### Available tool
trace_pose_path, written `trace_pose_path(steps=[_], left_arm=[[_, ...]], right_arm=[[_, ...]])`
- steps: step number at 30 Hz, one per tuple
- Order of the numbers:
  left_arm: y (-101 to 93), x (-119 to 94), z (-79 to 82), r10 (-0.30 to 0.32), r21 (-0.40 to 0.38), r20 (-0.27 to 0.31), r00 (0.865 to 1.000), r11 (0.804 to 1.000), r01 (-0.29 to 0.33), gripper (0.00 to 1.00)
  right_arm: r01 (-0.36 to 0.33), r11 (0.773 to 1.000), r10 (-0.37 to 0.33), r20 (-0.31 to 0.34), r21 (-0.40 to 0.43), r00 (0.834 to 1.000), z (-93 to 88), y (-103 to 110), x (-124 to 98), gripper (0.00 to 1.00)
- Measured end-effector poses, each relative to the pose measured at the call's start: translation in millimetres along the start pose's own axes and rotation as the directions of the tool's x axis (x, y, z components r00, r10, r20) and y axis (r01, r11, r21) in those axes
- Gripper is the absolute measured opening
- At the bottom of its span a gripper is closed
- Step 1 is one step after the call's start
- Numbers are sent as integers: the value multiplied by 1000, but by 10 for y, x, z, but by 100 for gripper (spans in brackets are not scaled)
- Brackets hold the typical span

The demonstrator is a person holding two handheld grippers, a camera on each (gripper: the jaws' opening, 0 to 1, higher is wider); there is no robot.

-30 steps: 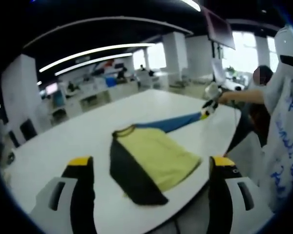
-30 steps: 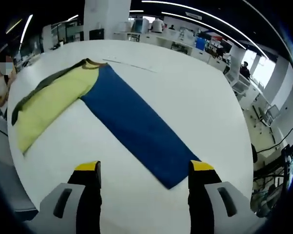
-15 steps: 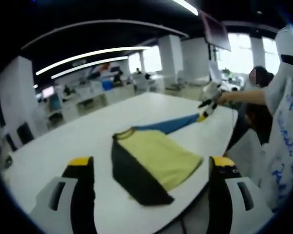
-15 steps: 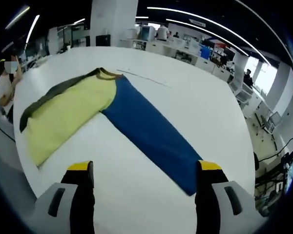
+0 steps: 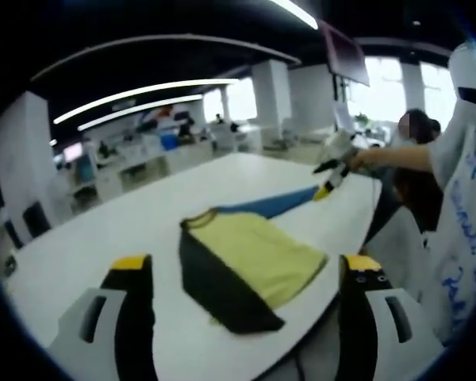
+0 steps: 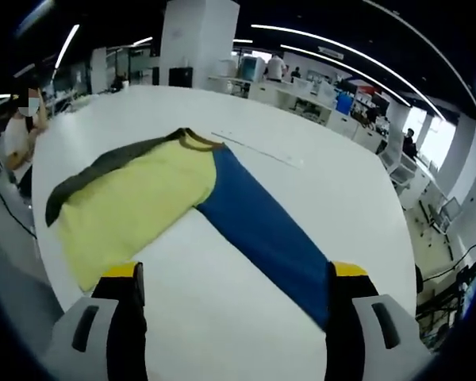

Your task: Fold the garment on the visible template until the final outline fits inside the template.

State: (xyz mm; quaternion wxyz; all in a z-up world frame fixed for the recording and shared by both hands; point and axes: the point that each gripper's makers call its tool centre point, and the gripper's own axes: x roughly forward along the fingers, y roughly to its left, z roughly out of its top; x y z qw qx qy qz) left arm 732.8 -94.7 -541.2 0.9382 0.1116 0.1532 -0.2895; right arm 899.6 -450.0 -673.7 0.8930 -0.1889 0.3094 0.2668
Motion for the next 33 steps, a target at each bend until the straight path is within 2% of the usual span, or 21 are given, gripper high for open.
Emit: trace_pose_path(steps=[6, 9, 21, 33], left_arm=[[40, -23, -1, -3, 1, 11, 1000, 1000, 3, 93], [50, -26, 1, -7, 0, 17, 1000, 1000, 7, 93], [82, -57, -63, -16, -8, 12, 1000, 1000, 16, 94], [114, -37, -125, -34, -8, -6, 999, 999, 34, 93]], right_arm=[[-10, 1000, 10, 24, -15, 1000, 135, 86, -20, 95], [-15, 1000, 16, 37, -20, 999, 185, 110, -31, 100], [-26, 999, 28, 46, -35, 999, 208, 215, -134, 100], [-106, 994, 109, 84, -41, 990, 297, 642, -341, 100]])
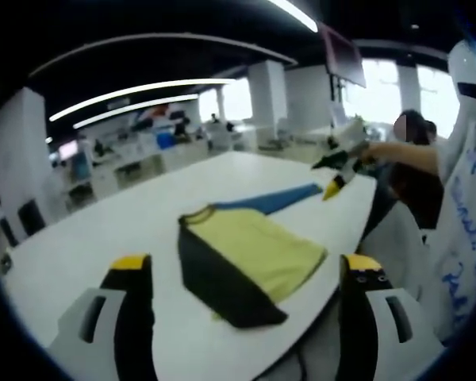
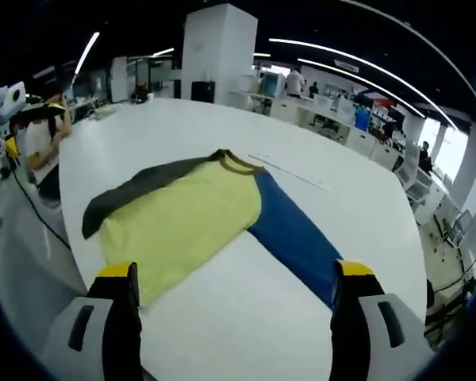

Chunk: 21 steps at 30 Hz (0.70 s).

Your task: Fold the garment on the visible template until the final outline fits inside the template.

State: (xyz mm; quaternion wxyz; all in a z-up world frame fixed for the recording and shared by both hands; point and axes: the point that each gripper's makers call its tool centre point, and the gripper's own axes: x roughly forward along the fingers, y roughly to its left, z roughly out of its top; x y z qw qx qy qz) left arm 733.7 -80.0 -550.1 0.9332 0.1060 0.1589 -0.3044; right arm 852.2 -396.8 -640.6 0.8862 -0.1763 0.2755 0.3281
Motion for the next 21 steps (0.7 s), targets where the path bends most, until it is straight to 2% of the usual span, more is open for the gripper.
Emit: trace_pose_path(steps=[8, 16, 21], left_arm=[[18, 29, -58, -7, -8, -13, 1000, 1000, 7, 93], [3, 70, -88, -24, -17, -17, 1000, 1000, 23, 93], [8, 80, -139, -21, -23, -26, 999, 1000, 20, 93]], right_arm=[[-12, 1000, 13, 31, -25, 999, 109, 260, -130, 100], [-7, 999, 9, 60, -39, 998, 208, 344, -193, 100], [-23, 999, 26, 55, -50, 998, 189, 459, -242, 100]])
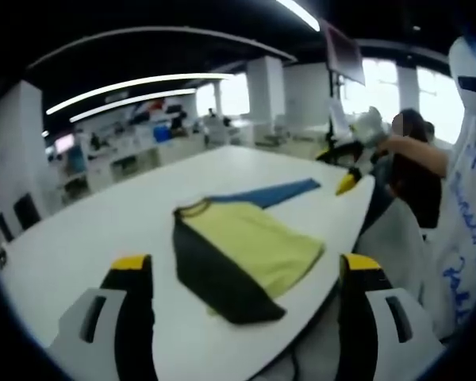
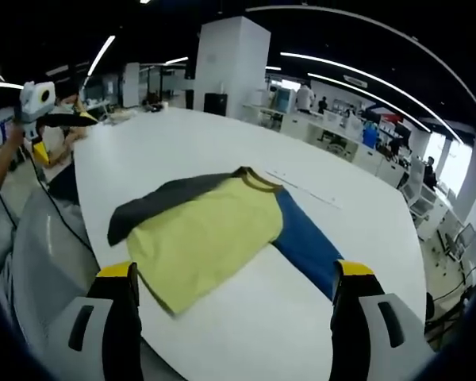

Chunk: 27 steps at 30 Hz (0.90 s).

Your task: Fold the garment on the visible template until the final outline fits inside the template.

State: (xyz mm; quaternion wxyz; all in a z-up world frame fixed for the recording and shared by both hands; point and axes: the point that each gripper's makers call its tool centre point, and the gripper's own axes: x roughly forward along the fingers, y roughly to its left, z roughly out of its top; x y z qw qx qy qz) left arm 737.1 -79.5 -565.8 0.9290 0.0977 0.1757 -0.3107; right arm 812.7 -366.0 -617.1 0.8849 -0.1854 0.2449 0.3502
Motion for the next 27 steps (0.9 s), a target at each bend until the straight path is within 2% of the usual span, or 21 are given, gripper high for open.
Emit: trace_pose_path(steps=[5, 13, 17, 22, 27], left_arm=[[-16, 0, -17, -1, -6, 1, 1000, 1000, 1, 93], [-43, 45, -75, -4, -8, -19, 1000, 1000, 4, 92], [-118, 79, -38, -19, 5, 2, 1000, 1000, 19, 92], [-155, 137, -135, -23, 8, -39, 999, 1000, 24, 91], [-187, 155, -163, -30, -4, -41, 999, 1000, 30, 91]], right_arm=[[-4, 1000, 4, -12, -7, 1000, -33, 63, -44, 100], [-16, 999, 16, 6, -32, 1000, 1, 207, -130, 100], [-8, 999, 9, 20, -33, 1000, 41, 220, -205, 100], [5, 999, -4, 25, -40, 1000, 49, 240, -272, 100], [-2, 999, 2, 13, -43, 1000, 20, 300, -310, 100]])
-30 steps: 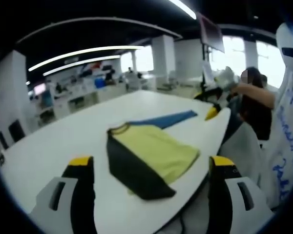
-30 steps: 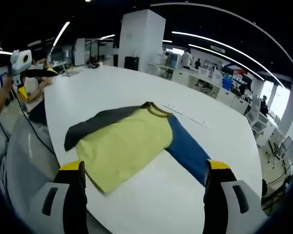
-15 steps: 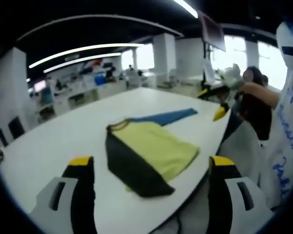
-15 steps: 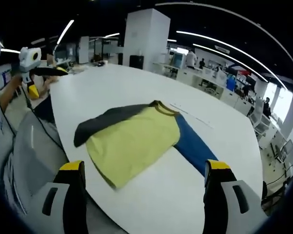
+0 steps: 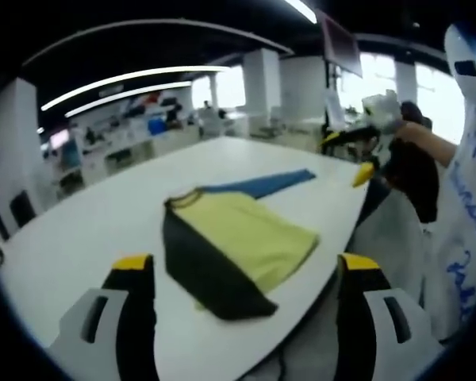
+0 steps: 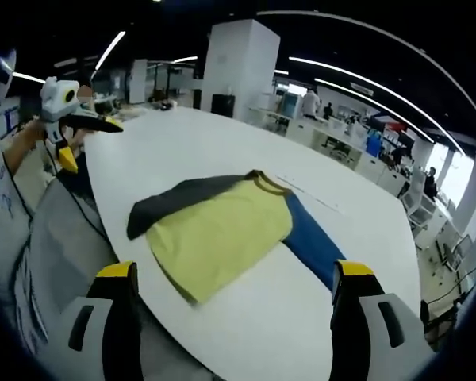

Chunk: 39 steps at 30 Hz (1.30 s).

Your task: Fold the garment on the visible template until the final outline fits inside the template.

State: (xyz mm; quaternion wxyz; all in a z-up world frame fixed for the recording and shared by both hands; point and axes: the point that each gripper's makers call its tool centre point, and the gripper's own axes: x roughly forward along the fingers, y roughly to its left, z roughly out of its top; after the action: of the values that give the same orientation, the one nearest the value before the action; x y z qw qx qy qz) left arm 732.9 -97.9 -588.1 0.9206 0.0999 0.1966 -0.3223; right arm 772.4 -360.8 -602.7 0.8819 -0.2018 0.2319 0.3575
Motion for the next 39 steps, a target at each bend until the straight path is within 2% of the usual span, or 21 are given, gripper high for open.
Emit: trace_pose_path(steps=[9, 16, 23, 30, 39], left_arm=[[-54, 124, -140, -10, 23, -53, 999, 1000, 12, 87], [-165, 238, -190, -56, 20, -77, 995, 998, 58, 84], [-241, 338, -212, -87, 25, -100, 991, 996, 90, 79], [-301, 400, -254, -107, 16, -113, 988, 994, 109, 75], [-299, 454, -309, -108, -11, -113, 988, 994, 107, 75]], right_arm=[[18, 1000, -18, 7, 2, 1000, -19, 21, -120, 100], [37, 999, -37, 4, 18, 999, -82, -21, -169, 100], [28, 999, -28, -5, 33, 1000, -147, 10, -170, 100], [29, 999, -29, 3, 39, 1000, -140, -5, -172, 100], [24, 999, -23, -3, 46, 1000, -173, 21, -148, 100]])
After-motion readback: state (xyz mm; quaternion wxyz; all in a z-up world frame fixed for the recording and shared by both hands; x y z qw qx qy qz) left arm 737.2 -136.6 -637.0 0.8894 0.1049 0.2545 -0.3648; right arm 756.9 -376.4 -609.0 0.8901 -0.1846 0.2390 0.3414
